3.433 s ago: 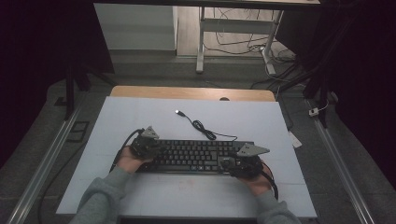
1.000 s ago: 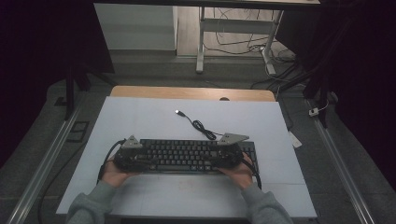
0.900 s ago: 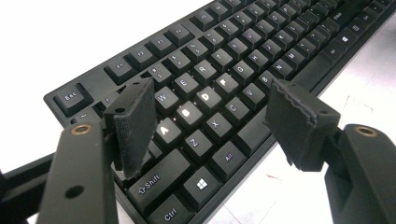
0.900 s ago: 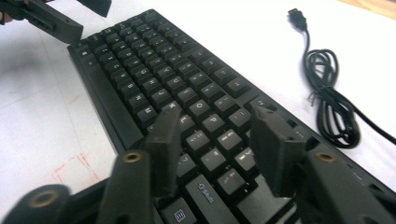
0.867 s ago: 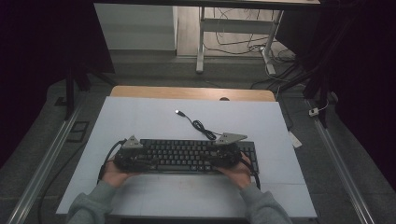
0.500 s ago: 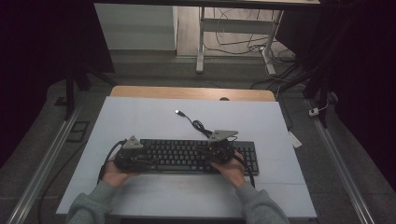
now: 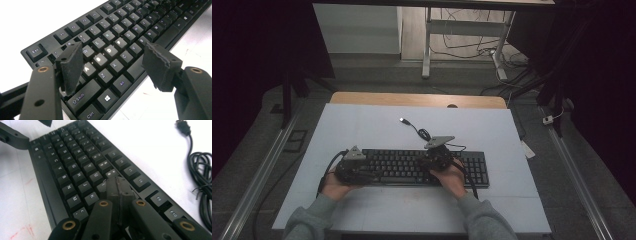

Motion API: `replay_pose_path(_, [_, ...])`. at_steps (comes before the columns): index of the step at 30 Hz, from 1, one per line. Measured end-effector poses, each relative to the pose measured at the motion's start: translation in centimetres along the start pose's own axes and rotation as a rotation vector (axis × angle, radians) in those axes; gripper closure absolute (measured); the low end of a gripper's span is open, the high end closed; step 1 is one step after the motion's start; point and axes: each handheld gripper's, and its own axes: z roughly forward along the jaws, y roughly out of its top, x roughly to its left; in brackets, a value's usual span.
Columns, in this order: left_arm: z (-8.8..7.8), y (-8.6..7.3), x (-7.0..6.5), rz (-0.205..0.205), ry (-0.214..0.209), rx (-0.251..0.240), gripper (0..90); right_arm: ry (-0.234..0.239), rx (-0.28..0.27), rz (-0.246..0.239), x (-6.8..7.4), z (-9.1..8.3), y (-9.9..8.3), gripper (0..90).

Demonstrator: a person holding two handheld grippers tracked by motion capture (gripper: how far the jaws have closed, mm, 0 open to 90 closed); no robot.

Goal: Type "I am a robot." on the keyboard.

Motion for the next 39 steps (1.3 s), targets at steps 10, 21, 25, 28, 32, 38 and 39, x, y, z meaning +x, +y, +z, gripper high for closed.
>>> replay_pose_path(10, [0.1, 0.0, -0.1, 0.004, -0.002, 0.006, 33.0, -0.006, 0.008, -0.008, 0.1, 0.7, -0.1, 90.0])
replay_pose_path(21, [0.1, 0.0, -0.1, 0.008, -0.002, 0.009, 32.9, -0.012, 0.018, -0.018, 0.1, 1.2, -0.3, 90.0])
replay_pose_path(25, [0.1, 0.0, -0.1, 0.008, -0.002, 0.009, 32.8, -0.021, 0.027, -0.026, 0.3, 1.3, -0.3, 90.0])
replay_pose_path(28, [0.1, 0.0, -0.1, 0.008, -0.001, 0.008, 32.9, -0.020, 0.013, -0.032, 0.3, 1.2, -0.3, 90.0])
replay_pose_path(32, [0.0, -0.1, -0.1, 0.008, 0.002, 0.004, 32.8, -0.019, -0.024, -0.031, 0.3, 0.4, -0.1, 90.0])
replay_pose_path(38, [0.0, -0.1, 0.0, 0.007, 0.002, 0.002, 32.9, -0.016, -0.050, -0.019, 0.3, -0.4, -0.1, 90.0])
replay_pose_path(39, [0.0, -0.1, 0.0, 0.009, 0.003, 0.002, 32.9, -0.023, -0.049, -0.019, 0.3, -0.5, -0.1, 90.0])
